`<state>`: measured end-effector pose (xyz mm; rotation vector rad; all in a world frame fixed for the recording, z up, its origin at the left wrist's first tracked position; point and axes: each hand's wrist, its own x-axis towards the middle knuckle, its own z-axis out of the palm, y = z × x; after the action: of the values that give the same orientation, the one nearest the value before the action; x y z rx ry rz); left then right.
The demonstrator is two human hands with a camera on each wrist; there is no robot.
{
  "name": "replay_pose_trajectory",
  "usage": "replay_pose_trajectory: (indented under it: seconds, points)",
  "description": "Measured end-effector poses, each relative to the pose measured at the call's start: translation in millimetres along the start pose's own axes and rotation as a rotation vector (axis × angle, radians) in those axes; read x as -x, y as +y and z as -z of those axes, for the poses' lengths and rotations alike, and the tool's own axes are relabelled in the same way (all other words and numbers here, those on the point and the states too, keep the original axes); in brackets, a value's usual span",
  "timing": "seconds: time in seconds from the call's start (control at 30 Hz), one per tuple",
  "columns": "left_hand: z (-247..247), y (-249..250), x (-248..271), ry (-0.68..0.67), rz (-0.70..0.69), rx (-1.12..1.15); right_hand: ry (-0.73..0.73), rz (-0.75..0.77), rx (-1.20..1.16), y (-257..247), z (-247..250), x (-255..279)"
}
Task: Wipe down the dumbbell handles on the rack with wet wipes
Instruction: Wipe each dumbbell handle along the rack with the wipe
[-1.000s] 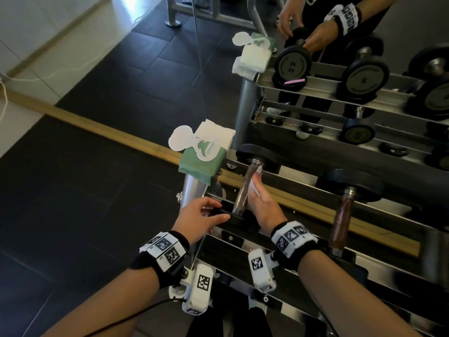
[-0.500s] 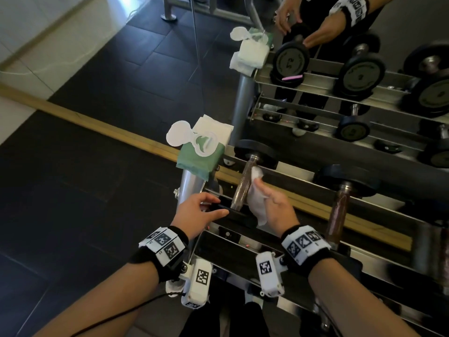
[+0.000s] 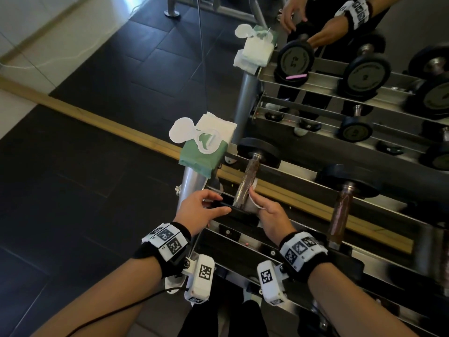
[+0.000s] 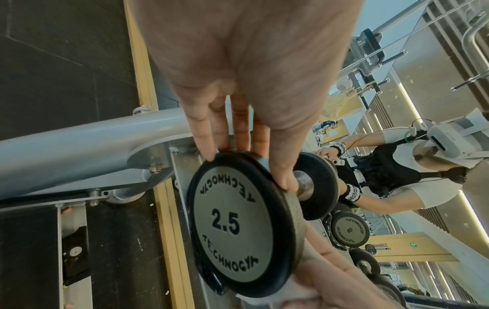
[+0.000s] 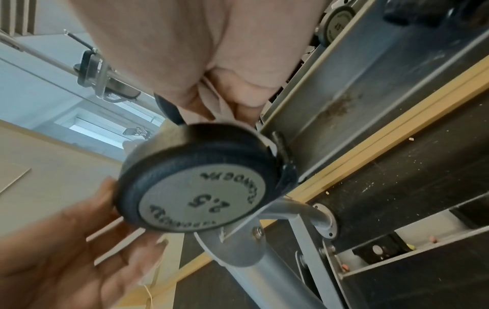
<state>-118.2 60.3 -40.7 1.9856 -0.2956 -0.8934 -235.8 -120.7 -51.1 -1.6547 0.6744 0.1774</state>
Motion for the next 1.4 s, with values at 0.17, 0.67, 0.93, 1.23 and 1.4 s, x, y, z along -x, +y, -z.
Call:
replay_pose_trajectory:
  seconds: [0.17, 0.67, 0.93, 1.23, 1.4]
  points:
    - [-0.3, 5.7, 2.4, -0.022, 0.033, 0.054, 0.148, -0.073, -0.224, -21.4, 19.9, -14.0]
    - [-2.0, 2.4, 4.1, 0.0, 0.03, 0.062, 0.102, -0.061, -0.324, -21.1, 19.2, -15.2]
    - [-2.8, 1.0, 4.5, 0.018, 0.018, 0.044, 0.152, -0.036, -0.101, -25.7, -1.1, -26.6]
    - [-4.3, -2.2, 4.1, 0.026, 0.003, 0.065, 0.112, 0.003, -0.105, -22.2, 14.8, -5.6]
    - [-6.3, -3.3, 4.9, 0.045, 0.003, 0.056, 0.143, 0.069, 0.19, -37.6, 15.9, -30.9]
